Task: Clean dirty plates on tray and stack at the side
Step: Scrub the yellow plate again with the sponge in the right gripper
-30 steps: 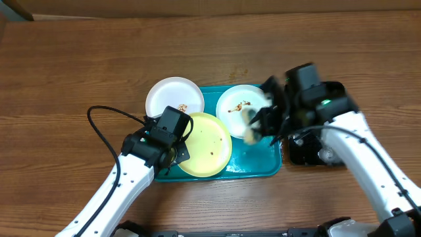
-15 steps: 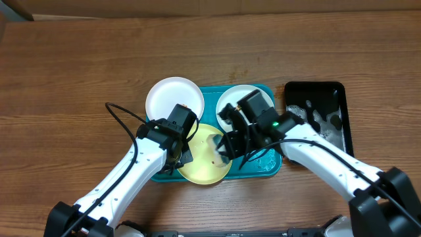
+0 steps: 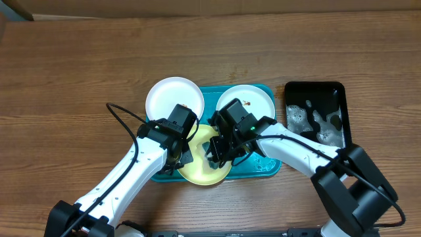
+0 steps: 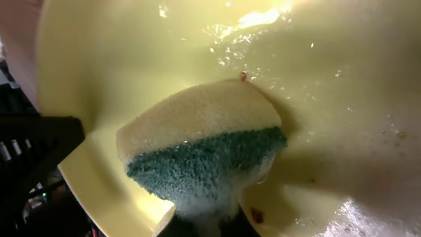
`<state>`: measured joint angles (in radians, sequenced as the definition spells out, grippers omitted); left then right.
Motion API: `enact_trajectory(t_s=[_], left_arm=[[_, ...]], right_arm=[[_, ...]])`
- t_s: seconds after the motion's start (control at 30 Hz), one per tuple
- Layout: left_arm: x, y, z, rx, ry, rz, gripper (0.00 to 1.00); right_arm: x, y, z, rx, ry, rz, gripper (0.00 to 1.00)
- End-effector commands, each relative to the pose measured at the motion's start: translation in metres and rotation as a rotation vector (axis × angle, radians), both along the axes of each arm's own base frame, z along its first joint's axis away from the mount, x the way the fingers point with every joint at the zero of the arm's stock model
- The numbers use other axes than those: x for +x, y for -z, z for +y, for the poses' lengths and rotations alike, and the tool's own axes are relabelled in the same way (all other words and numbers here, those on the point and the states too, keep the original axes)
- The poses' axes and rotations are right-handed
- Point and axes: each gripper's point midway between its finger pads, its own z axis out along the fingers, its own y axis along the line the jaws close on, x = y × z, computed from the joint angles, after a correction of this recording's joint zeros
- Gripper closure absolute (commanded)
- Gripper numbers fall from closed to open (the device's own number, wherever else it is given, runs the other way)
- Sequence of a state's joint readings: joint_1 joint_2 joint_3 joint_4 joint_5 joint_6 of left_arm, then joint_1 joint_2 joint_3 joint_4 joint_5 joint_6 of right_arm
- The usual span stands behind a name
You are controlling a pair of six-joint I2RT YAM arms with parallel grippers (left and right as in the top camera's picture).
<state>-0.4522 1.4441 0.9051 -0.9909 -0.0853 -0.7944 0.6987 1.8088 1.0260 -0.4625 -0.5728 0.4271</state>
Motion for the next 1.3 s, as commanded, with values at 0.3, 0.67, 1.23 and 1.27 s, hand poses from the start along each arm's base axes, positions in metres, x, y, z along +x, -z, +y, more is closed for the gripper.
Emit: enact_trajectory(t_s=[0.3,0.67,1.23,1.27], left_arm=[[-0.007,0.002,0.000,0.005,-0.011,0.030,0.96],[-0.011,0.002,0.002,0.012,-0.023,0.044,0.96],[-0.012,0.001,0.008,0.043,-0.034,0.046,0.96],[-0.012,0.001,0.008,0.046,-0.035,0.044,0.96]], right_arm=[[0.007,0.023,-0.024,-0.190,0.066,-0.055,0.96],[0.029,0.038,-0.062,-0.412,0.263,-0.122,0.96],[0.045,0.002,-0.071,-0.460,0.348,-0.173,0.96],[0.046,-0.006,-0.070,-0.446,0.352,-0.184,0.96]])
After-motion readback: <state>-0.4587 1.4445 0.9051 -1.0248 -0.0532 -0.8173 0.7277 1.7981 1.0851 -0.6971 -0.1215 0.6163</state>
